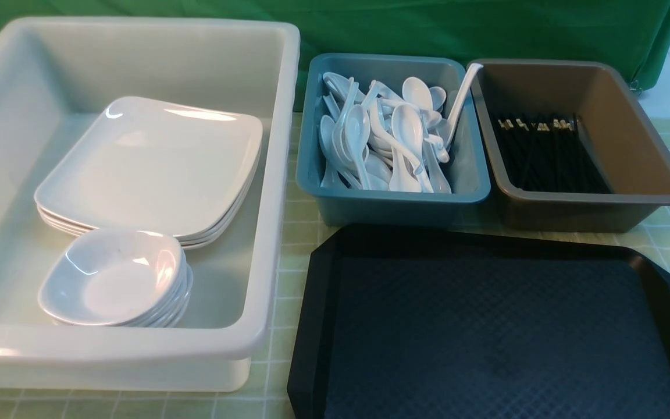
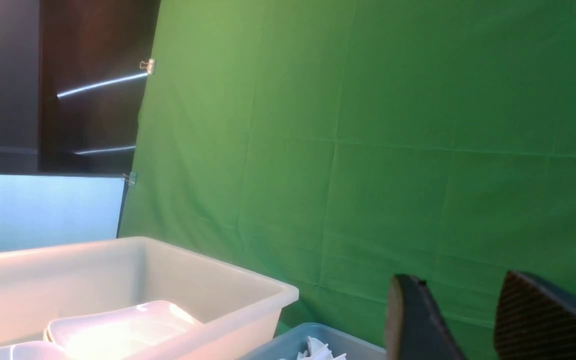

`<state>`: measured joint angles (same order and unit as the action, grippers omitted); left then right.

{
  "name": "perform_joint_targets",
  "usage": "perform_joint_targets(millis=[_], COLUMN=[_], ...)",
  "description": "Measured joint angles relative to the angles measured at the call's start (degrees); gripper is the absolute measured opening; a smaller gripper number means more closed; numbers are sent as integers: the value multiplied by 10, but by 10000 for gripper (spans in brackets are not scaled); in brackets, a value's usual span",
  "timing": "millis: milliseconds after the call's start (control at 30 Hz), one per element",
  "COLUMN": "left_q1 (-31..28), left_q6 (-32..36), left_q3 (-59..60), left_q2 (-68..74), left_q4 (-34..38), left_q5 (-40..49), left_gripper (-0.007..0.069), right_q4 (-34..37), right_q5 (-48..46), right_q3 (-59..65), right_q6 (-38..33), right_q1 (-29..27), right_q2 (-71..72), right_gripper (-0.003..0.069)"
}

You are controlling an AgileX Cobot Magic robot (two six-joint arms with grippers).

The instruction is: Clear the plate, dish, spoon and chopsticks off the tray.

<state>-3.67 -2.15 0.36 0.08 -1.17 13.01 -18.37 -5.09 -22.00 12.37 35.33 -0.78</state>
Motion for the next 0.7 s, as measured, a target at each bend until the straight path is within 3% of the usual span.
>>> perform_joint_targets(millis=[167,300,367,600,700], left_q1=[0,0,0,0,0], left_q6=[0,0,0,0,0], left_q3=[0,0,0,0,0], left_q2=[0,0,0,0,0], left_q4=[0,0,0,0,0], left_q5=[-1,-1,-1,-1,-1], left_gripper=[0,0,0,6,11], right_q4=[55,167,187,202,202], right_q5=[7,8,8,-32,-80], right_q3=[0,0,0,0,9], right_q6=[-5,-113,-137,-173,-229], right_q1=[0,0,0,-1,-54], right_q2=[0,0,0,0,0], right_gripper=[242,242,242,242,242])
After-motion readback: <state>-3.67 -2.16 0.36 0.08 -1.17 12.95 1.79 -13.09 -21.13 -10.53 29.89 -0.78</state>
